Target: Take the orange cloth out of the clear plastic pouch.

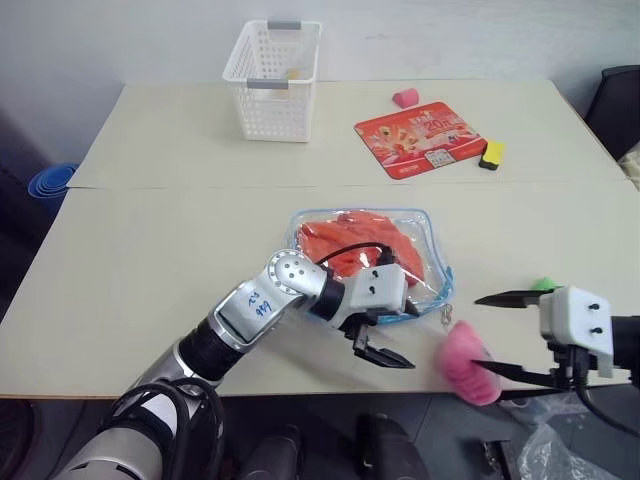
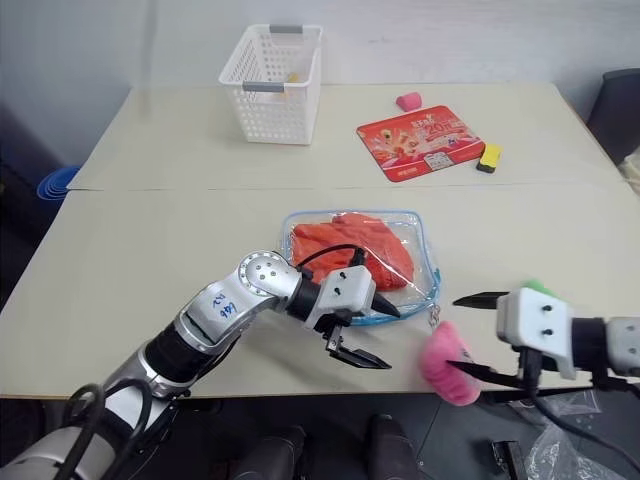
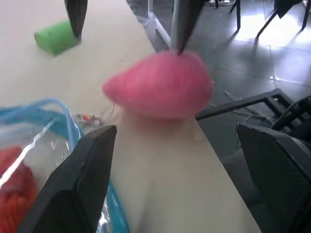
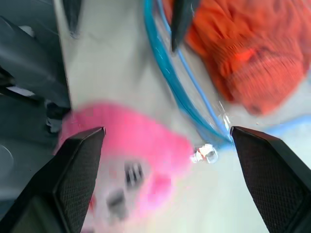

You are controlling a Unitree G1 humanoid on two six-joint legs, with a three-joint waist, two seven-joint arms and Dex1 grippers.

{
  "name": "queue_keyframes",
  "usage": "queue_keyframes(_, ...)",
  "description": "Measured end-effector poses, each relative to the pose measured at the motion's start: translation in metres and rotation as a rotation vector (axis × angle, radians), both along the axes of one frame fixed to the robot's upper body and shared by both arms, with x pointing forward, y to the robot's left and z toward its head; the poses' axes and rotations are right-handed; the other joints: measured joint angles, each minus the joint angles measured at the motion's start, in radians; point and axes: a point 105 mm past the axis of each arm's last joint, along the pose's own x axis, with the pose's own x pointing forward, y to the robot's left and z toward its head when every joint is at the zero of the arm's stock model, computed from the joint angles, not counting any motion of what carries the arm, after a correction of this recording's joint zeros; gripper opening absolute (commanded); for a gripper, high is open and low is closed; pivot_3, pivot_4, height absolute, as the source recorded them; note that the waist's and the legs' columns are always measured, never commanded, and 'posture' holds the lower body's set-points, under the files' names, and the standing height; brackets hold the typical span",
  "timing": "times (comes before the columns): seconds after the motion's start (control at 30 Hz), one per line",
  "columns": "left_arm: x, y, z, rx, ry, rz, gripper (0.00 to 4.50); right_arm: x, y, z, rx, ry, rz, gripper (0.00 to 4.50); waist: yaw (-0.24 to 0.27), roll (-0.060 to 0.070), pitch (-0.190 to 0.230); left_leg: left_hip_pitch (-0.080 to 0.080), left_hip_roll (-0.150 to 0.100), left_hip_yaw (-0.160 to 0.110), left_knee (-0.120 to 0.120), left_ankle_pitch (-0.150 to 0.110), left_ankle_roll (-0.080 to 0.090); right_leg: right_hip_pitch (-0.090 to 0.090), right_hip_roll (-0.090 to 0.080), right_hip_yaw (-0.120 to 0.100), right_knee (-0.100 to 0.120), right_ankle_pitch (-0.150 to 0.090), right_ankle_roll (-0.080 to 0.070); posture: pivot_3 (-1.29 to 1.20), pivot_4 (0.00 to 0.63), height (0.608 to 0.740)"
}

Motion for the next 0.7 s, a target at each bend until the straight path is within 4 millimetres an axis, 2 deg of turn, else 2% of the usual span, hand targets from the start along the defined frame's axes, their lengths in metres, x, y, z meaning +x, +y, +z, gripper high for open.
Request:
queue_keyframes(0.13, -0.009, -0.009, 0.008, -0.039, -0.026, -0.107, 4.15, -0.003, -0.023, -0.004, -0.055, 0.06, -0.038, 4.31, 0.006, 0.0, 0.0, 0.0, 0.0, 0.001, 0.001, 0.0, 0.0, 0.0, 0.0, 0.0, 0.0, 0.0, 0.0, 0.0, 0.15, 0.74)
queue_keyframes(0.27, -0.016, -0.019, 0.015, -0.033, -0.094, -0.213, 4.15, -0.006, -0.031, 0.005, -0.074, 0.059, -0.05, 4.31, 0.013, 0.0, 0.0, 0.0, 0.0, 0.001, 0.001, 0.0, 0.0, 0.001, 0.0, 0.0, 0.0, 0.0, 0.0, 0.0, 0.15, 0.74)
queue_keyframes(0.43, -0.013, -0.028, -0.02, 0.099, -0.174, -0.265, 4.15, -0.002, -0.032, 0.009, -0.11, 0.028, -0.045, 4.31, 0.014, 0.0, 0.0, 0.0, 0.0, 0.001, 0.001, 0.0, 0.0, 0.001, 0.0, 0.0, 0.0, 0.0, 0.0, 0.0, 0.15, 0.74)
queue_keyframes(0.53, -0.017, -0.033, -0.04, 0.158, -0.219, -0.298, 4.15, 0.018, -0.037, 0.015, -0.164, -0.056, -0.05, 4.31, 0.01, 0.0, 0.0, 0.001, 0.0, 0.002, 0.001, 0.0, 0.0, 0.001, 0.001, 0.0, -0.001, 0.0, 0.0, 0.0, 0.15, 0.74)
queue_keyframes(0.63, -0.017, -0.041, -0.045, 0.149, -0.239, -0.285, 4.15, 0.035, -0.031, 0.017, -0.172, -0.112, -0.023, 4.31, 0.012, 0.0, 0.0, 0.001, 0.0, 0.002, 0.001, 0.0, 0.0, 0.001, 0.001, 0.001, 0.0, 0.0, 0.0, 0.0, 0.15, 0.74)
queue_keyframes(0.7, -0.015, -0.042, -0.044, 0.139, -0.243, -0.272, 3.75, 0.047, -0.023, 0.017, -0.205, -0.163, 0.021, 4.34, 0.012, 0.0, 0.0, 0.001, 0.0, 0.002, 0.002, 0.0, 0.0, 0.001, 0.0, 0.0, 0.0, 0.0, 0.0, 0.0, 0.15, 0.74)
